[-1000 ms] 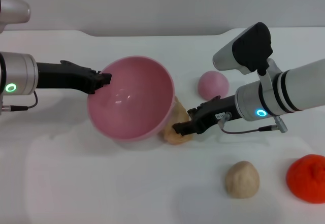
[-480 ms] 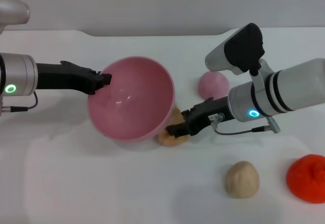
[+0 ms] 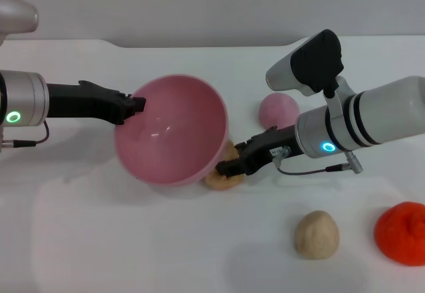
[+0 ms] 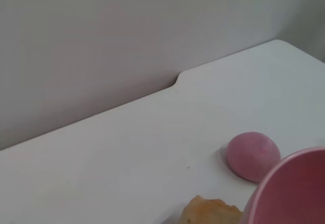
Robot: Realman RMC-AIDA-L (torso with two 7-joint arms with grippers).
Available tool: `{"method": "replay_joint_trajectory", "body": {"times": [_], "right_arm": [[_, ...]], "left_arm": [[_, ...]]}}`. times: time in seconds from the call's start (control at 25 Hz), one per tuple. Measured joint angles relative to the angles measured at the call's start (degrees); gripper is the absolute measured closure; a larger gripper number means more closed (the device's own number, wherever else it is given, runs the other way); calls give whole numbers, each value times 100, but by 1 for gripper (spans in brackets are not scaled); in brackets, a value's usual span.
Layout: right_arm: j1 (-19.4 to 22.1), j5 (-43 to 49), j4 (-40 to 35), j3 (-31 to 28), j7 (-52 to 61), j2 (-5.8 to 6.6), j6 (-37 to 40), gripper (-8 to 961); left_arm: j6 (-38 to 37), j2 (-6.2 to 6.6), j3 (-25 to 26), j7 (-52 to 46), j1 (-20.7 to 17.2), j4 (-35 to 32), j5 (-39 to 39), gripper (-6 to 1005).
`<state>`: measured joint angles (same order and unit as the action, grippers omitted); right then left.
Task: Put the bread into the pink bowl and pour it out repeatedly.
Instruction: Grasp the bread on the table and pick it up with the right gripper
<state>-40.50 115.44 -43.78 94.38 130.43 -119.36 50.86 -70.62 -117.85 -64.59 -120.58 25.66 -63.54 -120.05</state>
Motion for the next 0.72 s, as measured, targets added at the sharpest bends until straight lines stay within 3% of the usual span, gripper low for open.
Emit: {"method": "replay_joint_trajectory", "body": {"times": [0.12,0.72], "right_arm": [[-22,-40,42,0,-1,0,-7,328],[-71,-78,64,155,-1,1,8,524]], "left_arm": [[-3,0,0,0,-2,0,0,956],[-21,0,-15,0,-9,-59,0,956]]}}
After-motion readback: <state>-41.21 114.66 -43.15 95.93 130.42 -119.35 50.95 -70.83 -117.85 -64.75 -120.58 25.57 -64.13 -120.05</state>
